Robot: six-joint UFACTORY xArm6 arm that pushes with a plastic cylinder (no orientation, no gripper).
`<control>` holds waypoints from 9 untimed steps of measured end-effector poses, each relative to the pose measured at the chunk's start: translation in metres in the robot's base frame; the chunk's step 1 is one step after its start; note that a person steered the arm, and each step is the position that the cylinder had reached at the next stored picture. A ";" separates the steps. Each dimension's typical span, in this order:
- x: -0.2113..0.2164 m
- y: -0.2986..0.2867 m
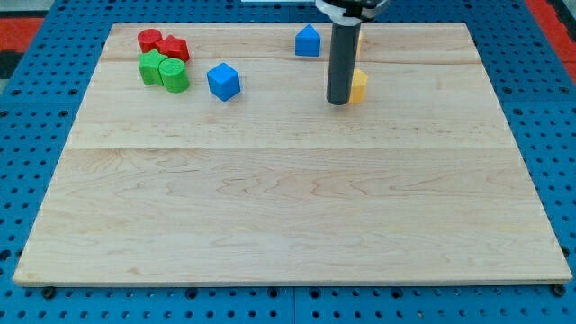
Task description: Put the yellow hexagon to the right of the yellow heart
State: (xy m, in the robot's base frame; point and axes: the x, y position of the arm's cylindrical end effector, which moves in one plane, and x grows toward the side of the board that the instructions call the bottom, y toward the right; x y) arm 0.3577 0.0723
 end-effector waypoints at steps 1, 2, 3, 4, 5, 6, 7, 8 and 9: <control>-0.008 0.020; -0.036 0.052; -0.055 0.082; -0.073 0.100; -0.093 0.104; -0.089 0.101; -0.054 0.093; -0.024 0.079; 0.010 0.036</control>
